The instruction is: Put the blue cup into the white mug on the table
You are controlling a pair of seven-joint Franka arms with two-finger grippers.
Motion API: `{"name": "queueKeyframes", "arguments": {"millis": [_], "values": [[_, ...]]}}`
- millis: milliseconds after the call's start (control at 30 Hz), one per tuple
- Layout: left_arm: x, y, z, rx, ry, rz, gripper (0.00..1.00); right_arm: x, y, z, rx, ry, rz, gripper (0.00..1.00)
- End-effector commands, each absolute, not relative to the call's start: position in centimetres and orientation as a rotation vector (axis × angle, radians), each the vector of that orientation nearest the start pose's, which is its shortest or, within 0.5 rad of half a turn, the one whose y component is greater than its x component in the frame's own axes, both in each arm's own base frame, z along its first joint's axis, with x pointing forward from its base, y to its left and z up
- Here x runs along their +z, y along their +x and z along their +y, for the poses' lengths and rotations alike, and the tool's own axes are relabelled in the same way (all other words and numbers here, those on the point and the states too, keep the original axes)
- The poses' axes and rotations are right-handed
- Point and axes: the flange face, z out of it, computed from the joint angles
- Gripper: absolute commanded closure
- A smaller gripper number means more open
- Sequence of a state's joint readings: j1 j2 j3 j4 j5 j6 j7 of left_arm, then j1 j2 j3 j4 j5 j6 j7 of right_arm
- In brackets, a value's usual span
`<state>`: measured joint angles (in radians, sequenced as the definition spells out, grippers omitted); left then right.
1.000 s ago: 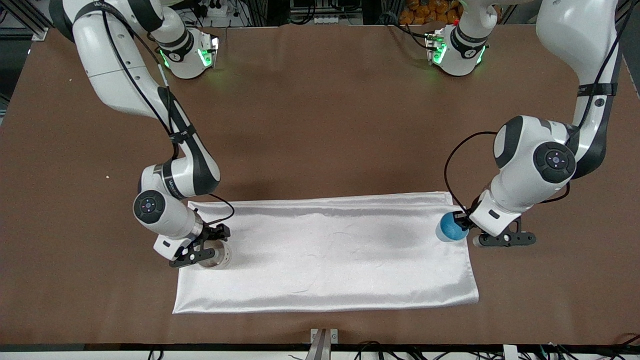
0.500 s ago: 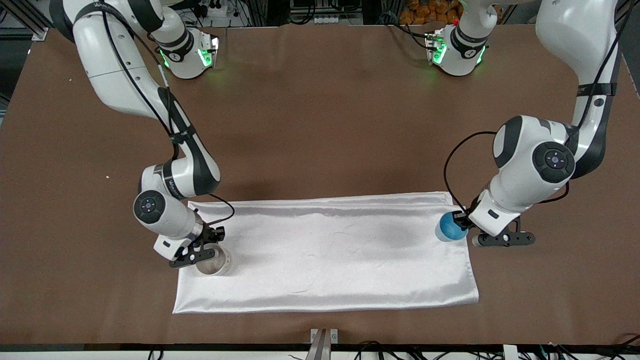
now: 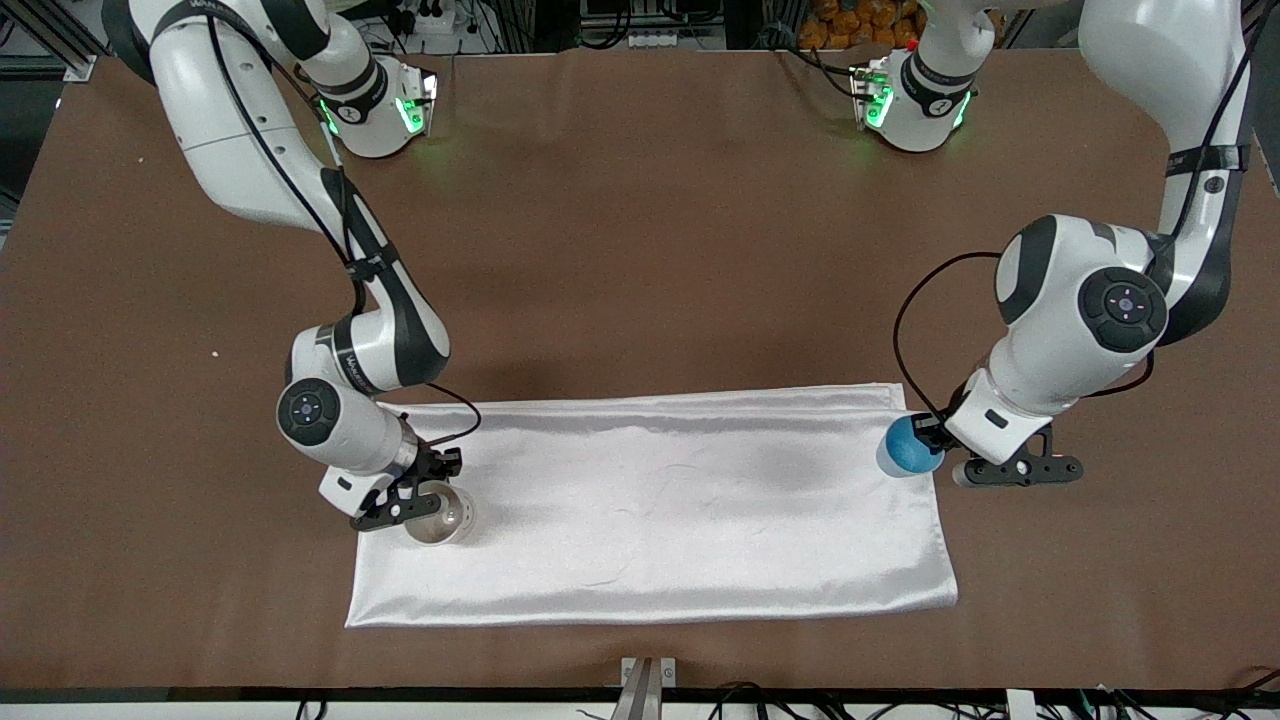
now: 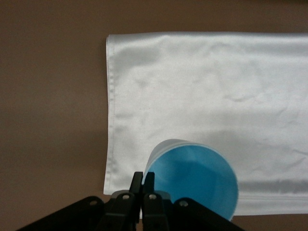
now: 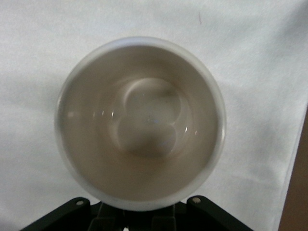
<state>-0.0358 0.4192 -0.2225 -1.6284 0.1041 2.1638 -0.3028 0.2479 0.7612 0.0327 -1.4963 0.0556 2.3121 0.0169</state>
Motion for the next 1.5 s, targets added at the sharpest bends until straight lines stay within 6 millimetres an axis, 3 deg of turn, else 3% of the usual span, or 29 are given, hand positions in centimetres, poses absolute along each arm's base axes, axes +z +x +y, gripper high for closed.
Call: {"name": "queueKeyframes", "arguments": {"millis": [0,267,433,633,733,833,1000,1333,1467], "values": [[41.8,65.3,-16.0,-0.185,-3.138,0.004,1.00,26.3,67.0,21.6,-0.005,-3.042,-0.305,1.00],[43.6,64.3,-16.8,-0.157,-3.131,0.015,1.00,30.1,61.3,22.3,0.018,-3.048,-0.368,1.00],[44.4,63.6,-17.5,-0.137,-3.129,0.030,1.00,32.1,57.8,21.7,-0.019,-3.051,-0.386,1.00],[45.1,62.8,-18.1,-0.100,-3.126,0.044,1.00,31.8,54.0,20.7,-0.104,-3.045,-0.391,1.00],[45.5,62.0,-19.3,-0.072,-3.130,0.061,1.00,31.9,51.9,21.3,-0.138,-3.037,-0.422,1.00],[45.4,61.6,-19.7,-0.045,-3.127,0.036,1.00,32.8,50.1,22.8,-0.154,-3.027,-0.450,1.00],[45.4,60.9,-21.1,-0.020,-3.130,0.050,1.00,34.3,48.0,27.4,-0.174,-3.015,-0.395,1.00],[45.1,59.4,-24.0,0.033,-3.132,-0.014,1.00,34.3,43.3,35.0,-0.177,-3.003,-0.247,1.00],[44.9,59.0,-24.9,0.043,-3.135,-0.020,1.00,33.6,41.6,37.2,-0.172,-2.999,-0.203,1.00]]}}
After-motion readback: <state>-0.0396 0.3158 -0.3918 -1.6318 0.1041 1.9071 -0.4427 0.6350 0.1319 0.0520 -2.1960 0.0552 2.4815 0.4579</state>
